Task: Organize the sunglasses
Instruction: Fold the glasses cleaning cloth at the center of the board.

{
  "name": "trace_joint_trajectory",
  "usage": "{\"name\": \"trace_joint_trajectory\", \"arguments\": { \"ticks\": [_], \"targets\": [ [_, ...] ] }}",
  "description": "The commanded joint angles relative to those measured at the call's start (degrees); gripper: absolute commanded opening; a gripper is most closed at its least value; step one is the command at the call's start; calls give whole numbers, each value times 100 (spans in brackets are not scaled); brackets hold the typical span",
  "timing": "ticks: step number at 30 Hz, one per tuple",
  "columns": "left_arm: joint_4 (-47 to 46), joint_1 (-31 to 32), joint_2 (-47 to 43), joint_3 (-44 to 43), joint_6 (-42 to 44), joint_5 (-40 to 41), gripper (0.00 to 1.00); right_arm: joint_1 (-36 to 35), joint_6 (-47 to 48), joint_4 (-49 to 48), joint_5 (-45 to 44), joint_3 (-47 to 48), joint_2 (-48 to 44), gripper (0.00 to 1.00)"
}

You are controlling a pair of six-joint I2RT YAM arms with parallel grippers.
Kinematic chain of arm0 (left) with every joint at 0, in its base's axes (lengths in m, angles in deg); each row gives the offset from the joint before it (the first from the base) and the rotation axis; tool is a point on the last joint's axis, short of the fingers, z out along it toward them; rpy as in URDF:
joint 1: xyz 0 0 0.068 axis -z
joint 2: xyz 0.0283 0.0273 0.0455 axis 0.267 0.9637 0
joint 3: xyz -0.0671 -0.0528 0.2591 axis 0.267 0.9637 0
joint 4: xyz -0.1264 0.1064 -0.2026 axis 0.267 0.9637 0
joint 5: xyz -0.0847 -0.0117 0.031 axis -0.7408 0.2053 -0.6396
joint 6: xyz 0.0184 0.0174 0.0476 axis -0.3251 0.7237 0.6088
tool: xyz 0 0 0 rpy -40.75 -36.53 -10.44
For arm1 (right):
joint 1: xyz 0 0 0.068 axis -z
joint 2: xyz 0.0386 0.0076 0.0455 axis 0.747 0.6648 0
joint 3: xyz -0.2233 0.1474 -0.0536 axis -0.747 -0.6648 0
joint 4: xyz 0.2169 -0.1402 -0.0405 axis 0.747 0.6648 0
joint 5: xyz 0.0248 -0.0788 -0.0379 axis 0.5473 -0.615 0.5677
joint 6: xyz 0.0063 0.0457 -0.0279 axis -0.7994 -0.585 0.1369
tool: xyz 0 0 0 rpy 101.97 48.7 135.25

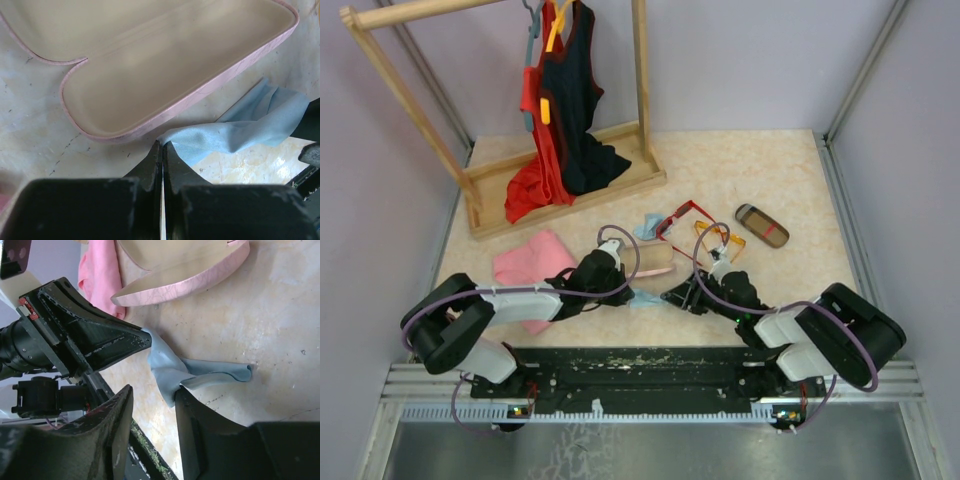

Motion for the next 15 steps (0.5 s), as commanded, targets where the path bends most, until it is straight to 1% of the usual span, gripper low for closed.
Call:
{"name": "trace_joint_trajectory", "arguments": {
  "ticks": [1,5,10,11,15],
  "targets": [
    [59,-26,72,-70,58,-5,0,27,68,79,-123,52,-163,37],
    [45,-27,70,-54,50,0,0,27,109,199,-196,69,-103,28],
    [65,-26,-5,-47,66,-13,0,23,67,76,-148,74,-42,2],
    [75,-32,-61,-38,74,-36,0,26,55,71,-135,78,-68,0],
    [56,-31,-495,30,109,-192,0,23,40,341,-196,125,-411,0]
  ]
}}
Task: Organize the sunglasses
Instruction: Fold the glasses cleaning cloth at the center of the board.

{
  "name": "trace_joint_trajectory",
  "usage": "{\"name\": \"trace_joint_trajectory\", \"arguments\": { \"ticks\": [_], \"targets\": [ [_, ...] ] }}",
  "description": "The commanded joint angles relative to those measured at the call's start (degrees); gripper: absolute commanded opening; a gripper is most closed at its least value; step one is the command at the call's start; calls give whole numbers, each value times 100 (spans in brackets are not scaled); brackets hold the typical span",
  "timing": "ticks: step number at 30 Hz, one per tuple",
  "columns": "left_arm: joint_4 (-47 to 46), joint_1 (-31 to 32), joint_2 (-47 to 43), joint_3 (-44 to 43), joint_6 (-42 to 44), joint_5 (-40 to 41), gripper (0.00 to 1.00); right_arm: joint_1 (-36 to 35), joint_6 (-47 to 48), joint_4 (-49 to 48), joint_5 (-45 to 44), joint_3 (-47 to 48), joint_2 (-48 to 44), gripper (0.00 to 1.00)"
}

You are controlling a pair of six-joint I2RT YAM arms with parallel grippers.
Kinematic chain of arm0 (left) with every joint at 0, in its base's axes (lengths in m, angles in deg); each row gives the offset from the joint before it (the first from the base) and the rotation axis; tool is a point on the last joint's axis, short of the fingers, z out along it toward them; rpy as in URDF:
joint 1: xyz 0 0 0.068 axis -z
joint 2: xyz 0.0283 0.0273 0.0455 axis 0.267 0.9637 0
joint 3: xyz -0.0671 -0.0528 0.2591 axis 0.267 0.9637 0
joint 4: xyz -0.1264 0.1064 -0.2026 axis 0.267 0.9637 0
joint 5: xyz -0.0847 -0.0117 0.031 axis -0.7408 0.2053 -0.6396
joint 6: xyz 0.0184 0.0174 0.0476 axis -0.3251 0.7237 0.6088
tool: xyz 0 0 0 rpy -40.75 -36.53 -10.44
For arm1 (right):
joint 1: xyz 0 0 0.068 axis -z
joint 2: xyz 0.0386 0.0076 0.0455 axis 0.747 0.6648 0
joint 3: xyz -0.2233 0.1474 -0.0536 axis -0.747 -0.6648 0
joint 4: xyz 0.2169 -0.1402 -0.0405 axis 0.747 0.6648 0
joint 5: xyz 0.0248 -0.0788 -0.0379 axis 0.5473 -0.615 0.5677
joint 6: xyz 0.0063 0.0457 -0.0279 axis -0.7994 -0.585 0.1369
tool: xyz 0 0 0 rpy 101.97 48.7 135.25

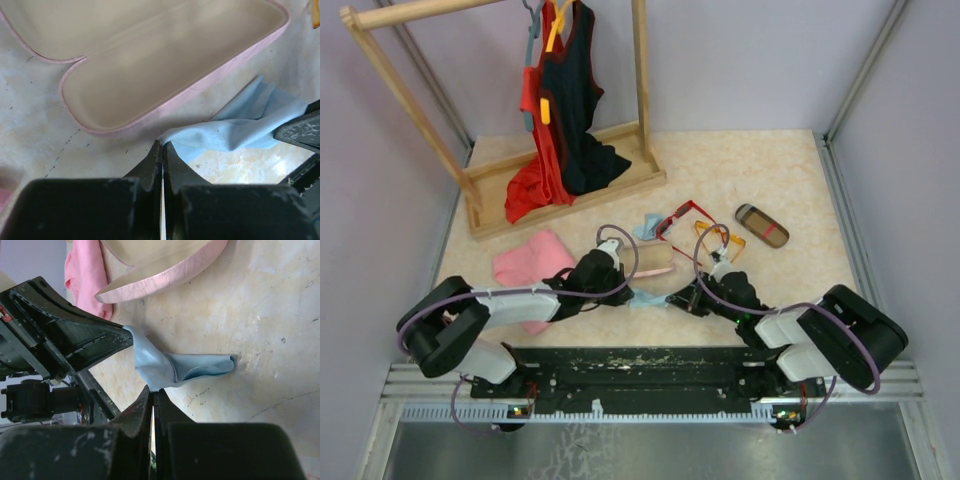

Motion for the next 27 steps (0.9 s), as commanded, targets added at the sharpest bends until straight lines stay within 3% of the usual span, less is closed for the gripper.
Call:
{"name": "trace_joint_trajectory", "arguments": {
  "ticks": [1,11,18,27],
  "targets": [
    [25,-29,-558,34,124,-190,0,24,20,216,-129,149,-537,0],
    [614,-24,-1645,-77,186,-527,0,22,183,3330,-1051,726,-2780,0],
    [953,57,-2108,-105,150,-806,0,25,109,4272,-986,966,-3282,0],
    [2076,1076,-2548,-531,-193,258,0,-464,-63,5579,-1188,1371,-4085,0]
  ]
}}
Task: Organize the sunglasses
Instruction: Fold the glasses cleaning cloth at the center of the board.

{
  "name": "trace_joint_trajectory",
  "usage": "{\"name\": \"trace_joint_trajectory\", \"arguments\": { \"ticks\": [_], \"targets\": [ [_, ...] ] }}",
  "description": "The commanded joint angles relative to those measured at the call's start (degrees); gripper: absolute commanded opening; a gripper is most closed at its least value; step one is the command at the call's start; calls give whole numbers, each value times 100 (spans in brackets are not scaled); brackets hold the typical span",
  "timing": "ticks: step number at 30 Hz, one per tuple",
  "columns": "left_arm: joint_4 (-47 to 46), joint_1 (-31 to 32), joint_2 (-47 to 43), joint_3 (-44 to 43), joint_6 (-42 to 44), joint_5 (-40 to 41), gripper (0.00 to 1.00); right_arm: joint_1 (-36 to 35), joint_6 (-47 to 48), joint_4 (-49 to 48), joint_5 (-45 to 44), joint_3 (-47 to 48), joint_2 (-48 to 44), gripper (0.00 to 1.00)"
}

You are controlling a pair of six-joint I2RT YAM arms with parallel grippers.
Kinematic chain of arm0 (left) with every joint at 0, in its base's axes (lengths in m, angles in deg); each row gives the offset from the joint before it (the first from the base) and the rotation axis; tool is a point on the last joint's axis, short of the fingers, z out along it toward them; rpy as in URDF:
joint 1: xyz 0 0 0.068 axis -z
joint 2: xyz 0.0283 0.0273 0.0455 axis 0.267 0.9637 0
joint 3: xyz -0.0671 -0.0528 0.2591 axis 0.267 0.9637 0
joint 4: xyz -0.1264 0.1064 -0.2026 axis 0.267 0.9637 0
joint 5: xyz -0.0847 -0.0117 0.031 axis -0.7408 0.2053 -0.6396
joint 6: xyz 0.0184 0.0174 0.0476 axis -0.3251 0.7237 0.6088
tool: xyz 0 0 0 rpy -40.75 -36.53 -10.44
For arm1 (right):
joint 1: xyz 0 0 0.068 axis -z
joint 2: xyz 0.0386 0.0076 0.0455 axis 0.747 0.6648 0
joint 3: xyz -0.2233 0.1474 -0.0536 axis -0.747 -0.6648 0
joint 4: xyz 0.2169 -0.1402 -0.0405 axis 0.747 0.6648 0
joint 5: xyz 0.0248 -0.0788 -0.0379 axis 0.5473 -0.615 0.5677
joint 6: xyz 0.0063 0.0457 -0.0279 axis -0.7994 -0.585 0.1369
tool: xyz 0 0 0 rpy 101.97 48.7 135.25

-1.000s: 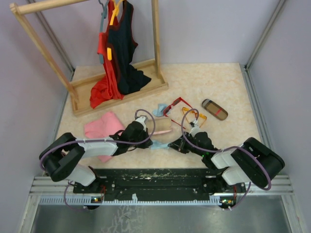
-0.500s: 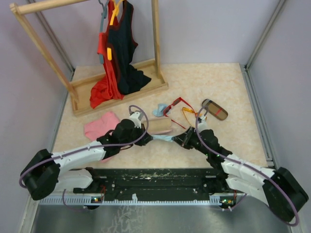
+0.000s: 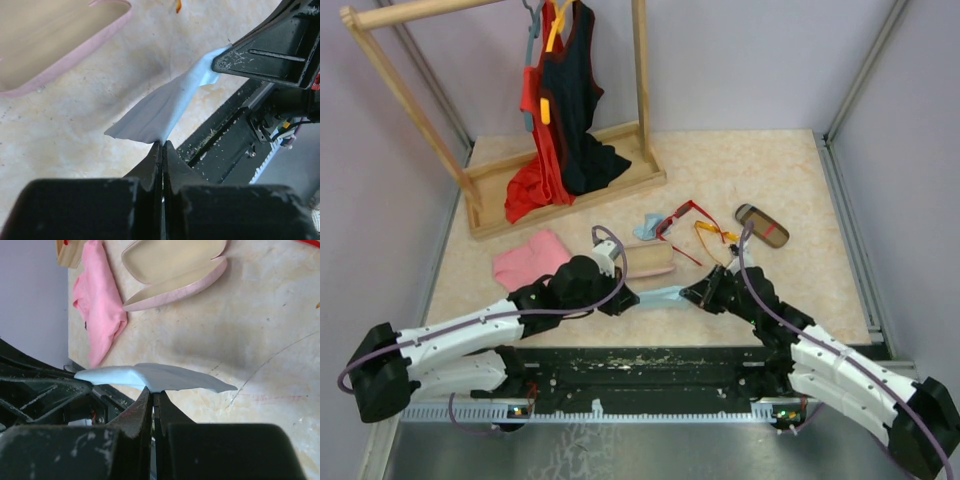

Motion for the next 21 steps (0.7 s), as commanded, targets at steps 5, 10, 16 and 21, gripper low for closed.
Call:
{"name": "trace_joint_trajectory", "arguments": {
  "ticks": [5,10,16,21],
  "targets": [
    [979,696,-289,-292,-599,850,0,-742,-307,1116,-389,409,-753,0],
    [1321,1012,-348,-297,-918,1070,0,-919,-539,1637,-237,417,-1163,0],
    [535,1025,-42,75,-792,1298,0,-910,-501,1542,-350,306,-771,0],
    [111,995,800,-99,-758,1742,0,-719,-265,439,-370,203,189,0]
  ]
}}
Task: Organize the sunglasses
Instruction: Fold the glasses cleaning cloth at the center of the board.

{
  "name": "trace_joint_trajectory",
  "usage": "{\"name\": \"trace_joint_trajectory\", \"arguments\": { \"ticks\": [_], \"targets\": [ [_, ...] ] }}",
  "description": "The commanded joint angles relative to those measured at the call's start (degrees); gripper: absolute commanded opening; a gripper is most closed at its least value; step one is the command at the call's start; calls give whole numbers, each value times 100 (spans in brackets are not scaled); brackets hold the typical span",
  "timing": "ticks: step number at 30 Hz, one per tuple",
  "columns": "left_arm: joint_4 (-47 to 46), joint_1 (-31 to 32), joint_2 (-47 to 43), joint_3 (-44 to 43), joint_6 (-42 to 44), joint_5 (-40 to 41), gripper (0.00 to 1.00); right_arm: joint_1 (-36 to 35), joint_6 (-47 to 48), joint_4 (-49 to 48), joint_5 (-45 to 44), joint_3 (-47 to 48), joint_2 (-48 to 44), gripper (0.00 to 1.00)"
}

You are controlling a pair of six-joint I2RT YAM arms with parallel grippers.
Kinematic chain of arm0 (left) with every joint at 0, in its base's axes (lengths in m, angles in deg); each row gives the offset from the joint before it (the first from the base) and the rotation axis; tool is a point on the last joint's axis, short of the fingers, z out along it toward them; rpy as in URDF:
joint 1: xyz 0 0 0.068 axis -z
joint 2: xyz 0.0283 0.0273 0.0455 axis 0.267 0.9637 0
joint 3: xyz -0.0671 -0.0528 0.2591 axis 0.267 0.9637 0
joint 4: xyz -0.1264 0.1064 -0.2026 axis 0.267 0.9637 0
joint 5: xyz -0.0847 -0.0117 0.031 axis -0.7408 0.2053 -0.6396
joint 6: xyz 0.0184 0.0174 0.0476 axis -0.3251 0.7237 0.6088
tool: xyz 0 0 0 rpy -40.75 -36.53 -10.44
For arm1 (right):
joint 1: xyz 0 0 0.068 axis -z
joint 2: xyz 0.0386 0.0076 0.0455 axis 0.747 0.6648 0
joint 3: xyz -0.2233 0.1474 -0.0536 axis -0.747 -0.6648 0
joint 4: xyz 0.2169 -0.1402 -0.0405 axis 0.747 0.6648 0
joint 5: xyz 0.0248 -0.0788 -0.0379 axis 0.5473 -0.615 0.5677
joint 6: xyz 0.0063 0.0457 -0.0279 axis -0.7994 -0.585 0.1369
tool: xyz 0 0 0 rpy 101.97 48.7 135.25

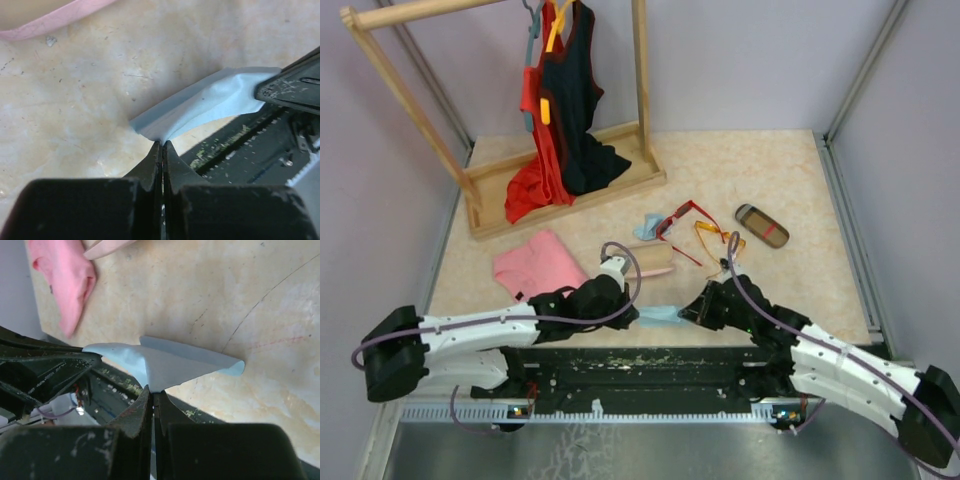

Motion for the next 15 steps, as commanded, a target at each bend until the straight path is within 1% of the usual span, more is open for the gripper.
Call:
{"name": "trace_joint_trajectory", "arguments": {
  "ticks": [1,7,11,15],
  "targets": [
    [-496,-56,613,-150,92,512,0,198,234,-1101,-135,37,721,0],
    [-1002,-658,1181,-189,447,177,0,1014,588,-1770,249,105,1511,0],
    [-1280,-1048,1401,-179,700,-173,0,1246,748,-2118,459,173,2011,0],
    [-1486,-1303,1591,-187,899,-418,0,1366,833,-2507,604,207,2479,0]
  ]
}}
